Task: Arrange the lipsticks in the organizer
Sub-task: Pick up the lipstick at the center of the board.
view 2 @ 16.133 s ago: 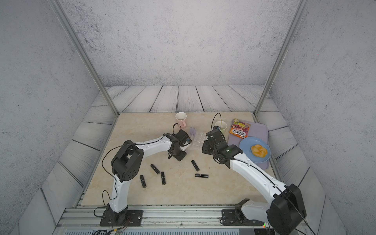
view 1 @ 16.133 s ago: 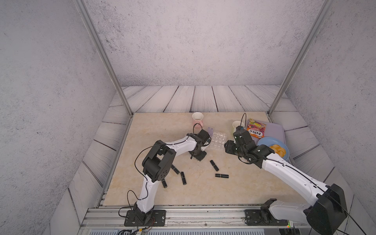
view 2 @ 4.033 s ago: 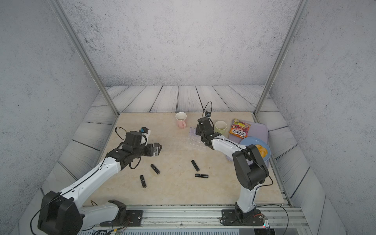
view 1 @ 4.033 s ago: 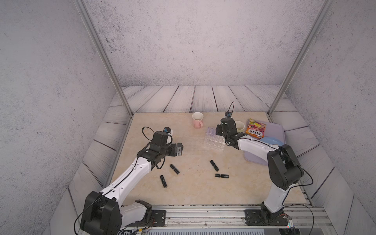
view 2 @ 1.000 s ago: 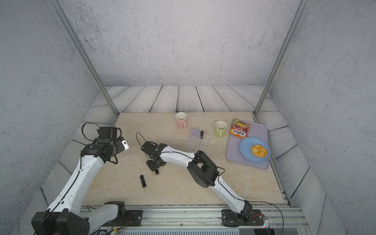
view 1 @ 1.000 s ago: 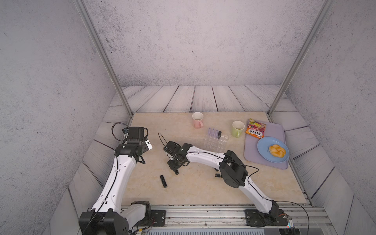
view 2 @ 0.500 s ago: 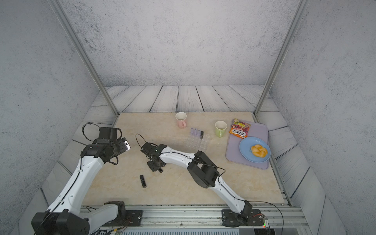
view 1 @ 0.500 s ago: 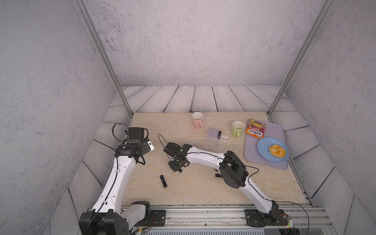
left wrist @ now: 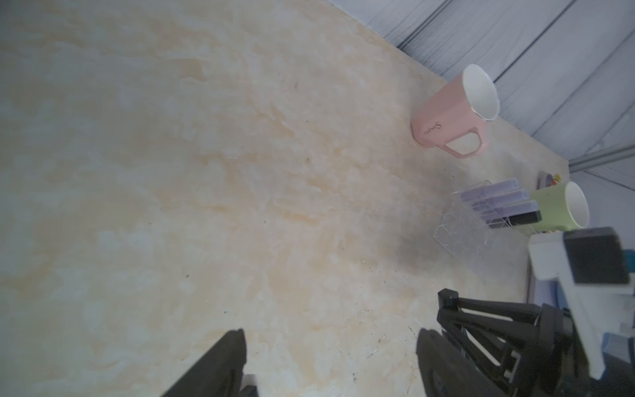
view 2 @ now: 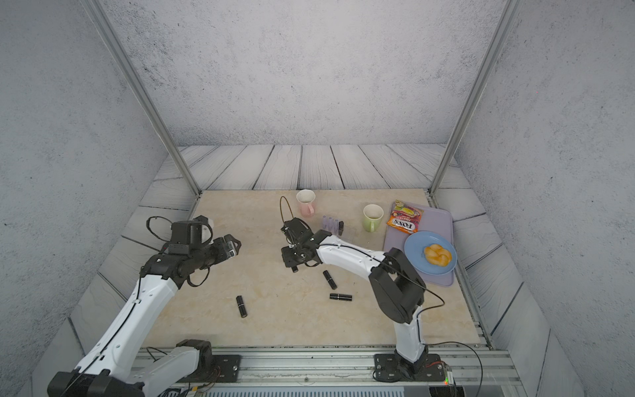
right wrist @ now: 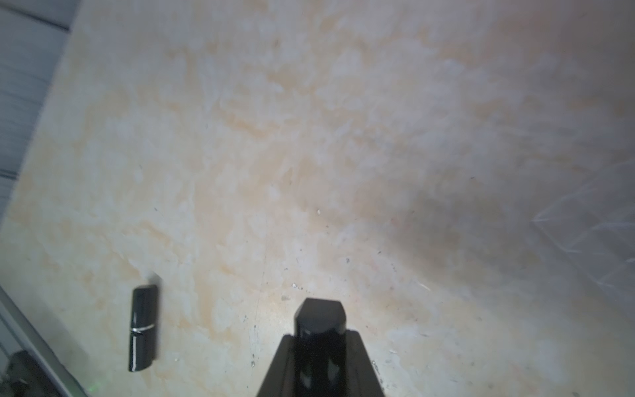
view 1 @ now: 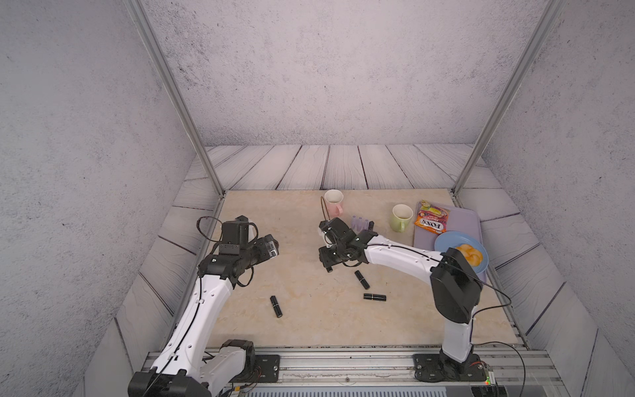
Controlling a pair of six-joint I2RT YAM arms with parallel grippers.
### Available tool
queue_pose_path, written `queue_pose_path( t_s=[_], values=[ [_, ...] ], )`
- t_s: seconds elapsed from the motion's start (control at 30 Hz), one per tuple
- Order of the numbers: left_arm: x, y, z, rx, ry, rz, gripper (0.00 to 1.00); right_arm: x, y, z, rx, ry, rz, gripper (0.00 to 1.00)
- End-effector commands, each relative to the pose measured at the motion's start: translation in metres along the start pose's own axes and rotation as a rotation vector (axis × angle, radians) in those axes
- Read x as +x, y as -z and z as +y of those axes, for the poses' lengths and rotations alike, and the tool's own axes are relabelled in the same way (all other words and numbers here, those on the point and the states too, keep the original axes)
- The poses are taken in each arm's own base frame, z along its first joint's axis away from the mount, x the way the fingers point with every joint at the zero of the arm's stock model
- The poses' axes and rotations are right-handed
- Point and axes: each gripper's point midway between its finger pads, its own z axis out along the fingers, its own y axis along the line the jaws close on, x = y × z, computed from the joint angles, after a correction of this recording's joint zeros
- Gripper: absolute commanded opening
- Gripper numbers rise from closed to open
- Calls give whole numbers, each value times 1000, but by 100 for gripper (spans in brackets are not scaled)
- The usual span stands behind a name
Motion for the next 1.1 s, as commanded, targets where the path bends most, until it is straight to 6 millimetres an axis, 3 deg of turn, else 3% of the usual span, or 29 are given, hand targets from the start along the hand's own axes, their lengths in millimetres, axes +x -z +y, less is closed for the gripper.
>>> queue_pose_path(
  t_s=[0.0,0.17,0.3,0.5,0.73,1.07],
  values=[
    [2,1,-42,164,-109,-32,84,-23,40,-1,-82,-98,-134,6],
    [26,2,-94,424,-129,31,78,-26,91,-22,-123,-191,-264,5],
    [57,9,-144,624,-190,96,76,-20,123,-38,-163,-268,-386,4],
    [94,8,-201,820,-233,169,76,-15,146,-41,-290,-382,-552,1],
    [125,-7,-233,903,-279,305,69,-15,139,-31,-409,-458,-562,1],
    [120,-23,-243,891,-290,316,50,-9,139,-24,-454,-484,-539,1]
  ],
)
